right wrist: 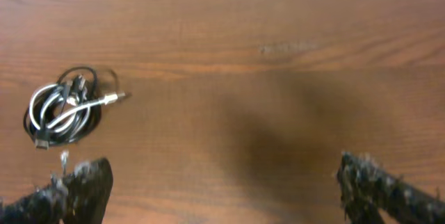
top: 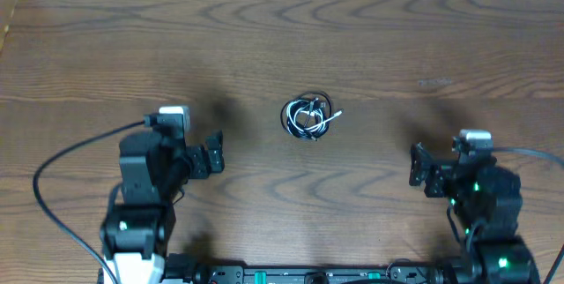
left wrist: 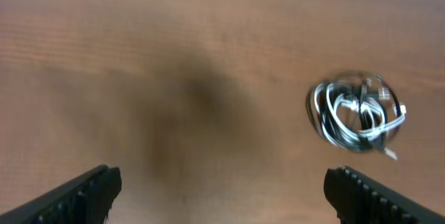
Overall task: Untangle cables
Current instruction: 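Reach the left gripper forward and grasp the cable bundle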
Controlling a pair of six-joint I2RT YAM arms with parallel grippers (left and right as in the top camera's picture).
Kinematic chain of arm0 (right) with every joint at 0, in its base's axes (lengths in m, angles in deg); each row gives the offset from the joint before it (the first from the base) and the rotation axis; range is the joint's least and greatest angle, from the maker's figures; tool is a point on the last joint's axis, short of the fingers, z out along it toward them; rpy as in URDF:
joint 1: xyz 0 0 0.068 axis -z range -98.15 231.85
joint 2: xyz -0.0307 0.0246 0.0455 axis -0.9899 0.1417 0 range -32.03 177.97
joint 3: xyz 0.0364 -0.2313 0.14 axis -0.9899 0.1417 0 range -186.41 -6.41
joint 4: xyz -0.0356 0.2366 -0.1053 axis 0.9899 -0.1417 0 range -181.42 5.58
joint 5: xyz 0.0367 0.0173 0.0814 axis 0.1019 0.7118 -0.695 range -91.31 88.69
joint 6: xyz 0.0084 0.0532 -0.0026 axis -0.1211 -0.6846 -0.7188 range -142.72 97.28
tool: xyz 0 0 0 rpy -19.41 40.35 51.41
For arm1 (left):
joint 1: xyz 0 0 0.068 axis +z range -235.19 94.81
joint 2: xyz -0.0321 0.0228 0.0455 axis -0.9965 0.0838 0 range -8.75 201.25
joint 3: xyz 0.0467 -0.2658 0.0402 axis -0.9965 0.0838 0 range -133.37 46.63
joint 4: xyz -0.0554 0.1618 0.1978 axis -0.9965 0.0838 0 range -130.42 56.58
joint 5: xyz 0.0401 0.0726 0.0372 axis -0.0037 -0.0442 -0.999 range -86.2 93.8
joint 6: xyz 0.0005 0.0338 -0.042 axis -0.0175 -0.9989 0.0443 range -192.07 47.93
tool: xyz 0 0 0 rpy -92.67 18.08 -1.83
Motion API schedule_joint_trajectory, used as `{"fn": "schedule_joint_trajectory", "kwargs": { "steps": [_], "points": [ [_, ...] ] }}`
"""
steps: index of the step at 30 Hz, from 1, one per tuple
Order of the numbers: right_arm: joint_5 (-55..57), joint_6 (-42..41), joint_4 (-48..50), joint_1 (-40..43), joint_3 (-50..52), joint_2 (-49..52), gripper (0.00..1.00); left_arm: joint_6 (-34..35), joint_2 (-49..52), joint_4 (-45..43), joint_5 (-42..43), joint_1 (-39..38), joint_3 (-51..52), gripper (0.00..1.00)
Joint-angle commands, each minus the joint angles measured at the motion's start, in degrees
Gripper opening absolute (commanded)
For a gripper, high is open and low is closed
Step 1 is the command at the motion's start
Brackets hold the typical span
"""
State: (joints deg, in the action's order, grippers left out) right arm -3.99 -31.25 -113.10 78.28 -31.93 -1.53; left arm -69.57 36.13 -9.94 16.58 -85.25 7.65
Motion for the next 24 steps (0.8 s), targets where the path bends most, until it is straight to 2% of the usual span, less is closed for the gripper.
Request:
{"fn": "schedule_joint_trajectory", "kwargs": {
  "steps": [1, 5, 8, 12, 15, 19, 24],
  "points": [
    [0.61, -0.66, -3.37, -0.17, -6.34, 7.48, 0.99, 1.25, 5.33, 5.92, 1.38, 0.26, -7.45, 0.98],
    [0.68, 0.35, -9.20, -0.17, -13.42, 16.81, 0.99, 1.27, 11.19, 15.50, 1.38, 0.26, -13.90, 0.98],
    [0.66, 5.42, -12.50, -0.17, -17.84, 22.23, 0.99, 1.25, 12.87, 19.15, 1.38, 0.26, -15.61, 0.98],
    [-0.83, 5.35, -13.53, -0.17, -20.28, 25.90, 0.99, 1.25, 13.03, 22.91, 0.98, 0.26, -15.58, 0.98],
    [-2.43, 5.35, -13.84, -0.17, -20.28, 26.71, 0.99, 1.29, 13.05, 21.51, 2.32, 0.26, -15.58, 0.98],
    [-2.71, 5.35, -13.70, -0.17, -20.28, 26.73, 0.99, 1.88, 13.05, 16.63, 8.46, 0.26, -15.58, 0.98],
    [-4.13, 5.35, -13.35, -0.17, -20.28, 26.73, 0.99, 8.72, 14.21, 7.02, 10.19, 0.24, -15.58, 0.98]
  ]
}}
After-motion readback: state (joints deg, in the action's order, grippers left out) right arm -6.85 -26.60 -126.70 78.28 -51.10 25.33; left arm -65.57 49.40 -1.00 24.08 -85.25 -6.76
